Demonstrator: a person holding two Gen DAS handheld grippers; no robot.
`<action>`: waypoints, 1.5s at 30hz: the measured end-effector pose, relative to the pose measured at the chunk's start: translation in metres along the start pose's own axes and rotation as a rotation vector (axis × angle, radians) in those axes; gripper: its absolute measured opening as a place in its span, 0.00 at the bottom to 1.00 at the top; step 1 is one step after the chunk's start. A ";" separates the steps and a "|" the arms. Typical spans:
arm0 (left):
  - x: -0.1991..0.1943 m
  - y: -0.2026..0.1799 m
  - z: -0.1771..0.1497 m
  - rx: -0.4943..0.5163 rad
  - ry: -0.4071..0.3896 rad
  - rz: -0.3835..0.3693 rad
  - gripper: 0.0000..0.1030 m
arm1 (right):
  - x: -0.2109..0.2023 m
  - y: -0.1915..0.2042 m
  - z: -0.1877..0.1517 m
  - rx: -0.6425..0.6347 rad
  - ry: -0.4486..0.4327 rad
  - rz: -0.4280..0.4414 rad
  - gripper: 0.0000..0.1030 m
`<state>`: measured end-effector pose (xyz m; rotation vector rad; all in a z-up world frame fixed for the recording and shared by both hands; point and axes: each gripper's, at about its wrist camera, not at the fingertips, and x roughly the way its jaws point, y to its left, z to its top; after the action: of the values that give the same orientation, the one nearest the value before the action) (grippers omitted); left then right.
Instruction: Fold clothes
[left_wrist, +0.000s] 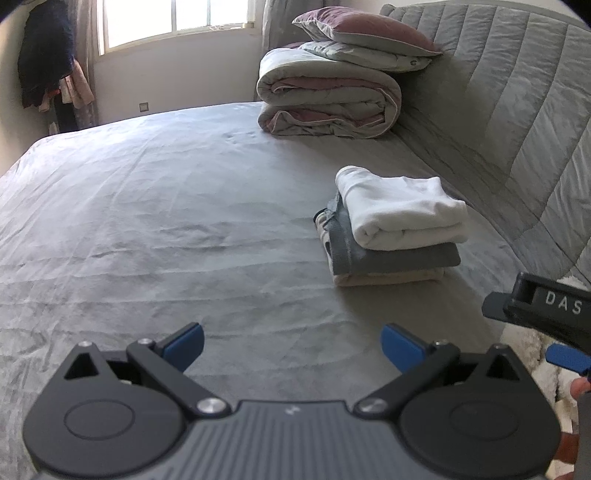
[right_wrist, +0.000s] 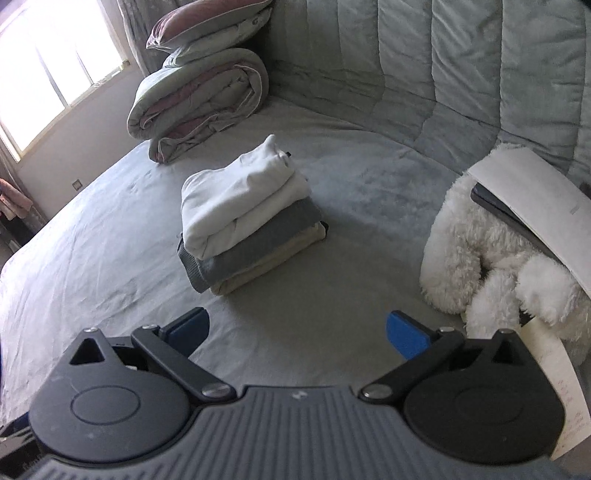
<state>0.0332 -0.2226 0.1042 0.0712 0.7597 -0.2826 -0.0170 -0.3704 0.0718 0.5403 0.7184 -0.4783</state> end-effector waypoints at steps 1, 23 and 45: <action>-0.001 -0.001 0.000 0.004 0.000 -0.001 0.99 | 0.000 0.000 0.000 0.001 0.002 -0.001 1.00; -0.017 0.005 0.004 0.012 0.007 -0.002 0.99 | -0.016 0.006 0.001 -0.008 0.016 0.003 1.00; -0.051 0.012 -0.005 0.021 -0.032 -0.005 0.99 | -0.045 0.011 -0.004 -0.027 0.009 -0.012 1.00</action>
<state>-0.0014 -0.1990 0.1353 0.0843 0.7255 -0.2961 -0.0420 -0.3500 0.1049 0.5131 0.7360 -0.4765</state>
